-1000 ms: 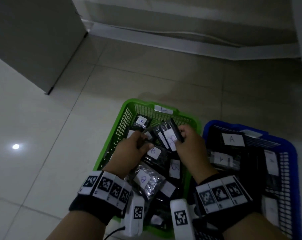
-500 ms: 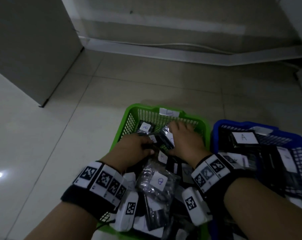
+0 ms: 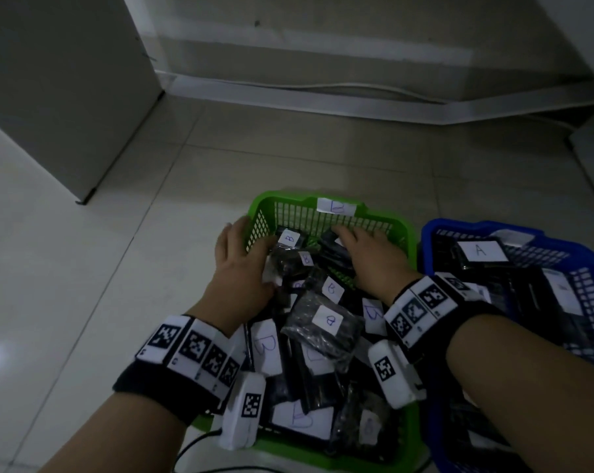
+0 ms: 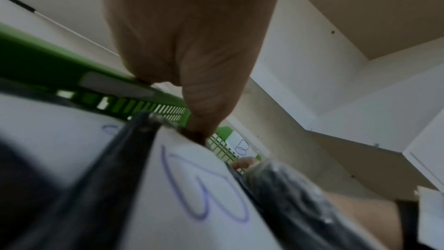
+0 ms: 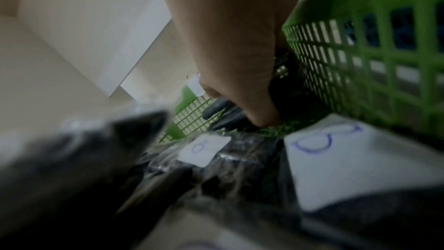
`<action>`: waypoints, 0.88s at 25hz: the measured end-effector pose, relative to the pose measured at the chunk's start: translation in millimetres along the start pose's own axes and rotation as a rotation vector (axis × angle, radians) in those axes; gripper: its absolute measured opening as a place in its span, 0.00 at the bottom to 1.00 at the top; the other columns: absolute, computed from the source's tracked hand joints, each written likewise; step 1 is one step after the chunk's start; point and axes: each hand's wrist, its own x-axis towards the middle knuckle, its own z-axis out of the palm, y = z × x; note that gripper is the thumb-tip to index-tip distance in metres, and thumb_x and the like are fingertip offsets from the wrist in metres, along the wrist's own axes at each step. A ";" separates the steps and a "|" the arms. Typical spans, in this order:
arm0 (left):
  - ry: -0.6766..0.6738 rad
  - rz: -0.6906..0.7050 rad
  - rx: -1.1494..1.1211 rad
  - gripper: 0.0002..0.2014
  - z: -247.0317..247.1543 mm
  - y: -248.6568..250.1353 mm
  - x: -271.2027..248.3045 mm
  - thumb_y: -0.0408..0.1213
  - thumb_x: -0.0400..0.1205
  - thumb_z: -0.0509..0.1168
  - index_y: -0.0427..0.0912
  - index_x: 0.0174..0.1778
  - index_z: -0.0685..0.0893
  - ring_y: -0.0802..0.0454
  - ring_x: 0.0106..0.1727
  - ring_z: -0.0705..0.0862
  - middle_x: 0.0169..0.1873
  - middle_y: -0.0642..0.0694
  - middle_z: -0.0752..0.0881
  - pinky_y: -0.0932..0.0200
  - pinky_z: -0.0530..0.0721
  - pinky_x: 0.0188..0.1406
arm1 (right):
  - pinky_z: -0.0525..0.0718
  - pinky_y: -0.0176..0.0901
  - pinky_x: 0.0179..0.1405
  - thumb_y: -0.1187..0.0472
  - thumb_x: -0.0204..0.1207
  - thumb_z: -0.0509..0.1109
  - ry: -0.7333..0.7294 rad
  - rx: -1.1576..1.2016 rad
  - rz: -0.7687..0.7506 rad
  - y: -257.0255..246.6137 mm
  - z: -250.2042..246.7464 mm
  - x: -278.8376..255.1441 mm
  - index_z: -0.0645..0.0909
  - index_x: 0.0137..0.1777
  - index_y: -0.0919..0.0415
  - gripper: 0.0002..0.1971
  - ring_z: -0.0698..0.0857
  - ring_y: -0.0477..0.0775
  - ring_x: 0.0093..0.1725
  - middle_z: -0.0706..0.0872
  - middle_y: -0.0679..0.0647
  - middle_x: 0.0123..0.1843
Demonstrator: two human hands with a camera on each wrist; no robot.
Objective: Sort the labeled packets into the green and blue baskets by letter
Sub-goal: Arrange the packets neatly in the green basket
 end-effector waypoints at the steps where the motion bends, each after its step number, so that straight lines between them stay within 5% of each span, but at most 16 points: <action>1: -0.012 -0.043 -0.053 0.38 0.3 -1.6 -3.5 0.34 0.72 0.72 0.44 0.79 0.65 0.29 0.79 0.54 0.80 0.34 0.52 0.34 0.56 0.77 | 0.84 0.56 0.48 0.67 0.74 0.67 0.016 -0.004 0.001 1.4 -0.8 1.5 0.51 0.81 0.49 0.40 0.71 0.67 0.67 0.68 0.59 0.74; 4: -0.103 -0.158 -0.173 0.42 -3.7 -7.0 -10.6 0.27 0.77 0.65 0.43 0.83 0.48 0.34 0.71 0.71 0.79 0.38 0.55 0.46 0.74 0.66 | 0.81 0.56 0.55 0.63 0.72 0.72 0.024 -0.020 0.013 2.7 -1.3 1.7 0.50 0.81 0.48 0.43 0.72 0.67 0.68 0.67 0.59 0.75; 7: -0.122 -0.135 -0.135 0.43 -11.0 -13.5 -12.6 0.25 0.76 0.66 0.47 0.83 0.49 0.37 0.66 0.77 0.77 0.42 0.60 0.48 0.79 0.54 | 0.80 0.54 0.57 0.62 0.68 0.76 -0.028 0.079 0.043 5.7 1.5 -3.4 0.51 0.81 0.51 0.46 0.71 0.65 0.69 0.70 0.63 0.72; 10: -0.133 -0.121 -0.131 0.43 -12.9 -12.8 -21.8 0.25 0.76 0.65 0.47 0.83 0.50 0.38 0.65 0.77 0.76 0.42 0.61 0.48 0.79 0.52 | 0.78 0.53 0.58 0.67 0.71 0.73 -0.027 0.050 0.063 10.1 3.7 -6.6 0.57 0.78 0.58 0.38 0.72 0.64 0.68 0.71 0.63 0.71; 12: -0.132 -0.113 -0.148 0.42 -11.6 -13.2 -30.9 0.24 0.75 0.63 0.47 0.83 0.51 0.38 0.65 0.77 0.76 0.42 0.61 0.48 0.80 0.54 | 0.78 0.54 0.57 0.62 0.71 0.75 0.040 -0.004 0.086 8.0 2.4 -11.7 0.62 0.74 0.60 0.34 0.74 0.64 0.66 0.75 0.63 0.68; 16: -0.159 -0.148 -0.157 0.42 -11.3 -14.6 -42.7 0.26 0.76 0.64 0.47 0.83 0.51 0.39 0.66 0.77 0.76 0.43 0.61 0.48 0.79 0.57 | 0.75 0.52 0.54 0.57 0.66 0.78 0.194 -0.147 0.084 1.3 2.0 -24.7 0.61 0.74 0.56 0.39 0.73 0.64 0.63 0.71 0.63 0.66; 20: 0.020 -0.098 0.012 0.31 -19.9 -3.1 -37.6 0.31 0.77 0.64 0.42 0.77 0.66 0.36 0.68 0.72 0.73 0.38 0.64 0.44 0.77 0.63 | 0.76 0.52 0.50 0.67 0.69 0.71 0.192 -0.216 0.025 -1.8 2.4 -22.8 0.68 0.69 0.59 0.28 0.73 0.64 0.62 0.72 0.60 0.67; 22: 0.105 0.000 0.020 0.26 -22.2 5.5 -26.3 0.35 0.76 0.67 0.41 0.71 0.73 0.39 0.66 0.72 0.68 0.39 0.71 0.46 0.76 0.64 | 0.77 0.51 0.50 0.60 0.73 0.71 0.114 -0.239 0.055 -3.8 1.8 -21.6 0.70 0.67 0.62 0.23 0.74 0.63 0.64 0.74 0.60 0.66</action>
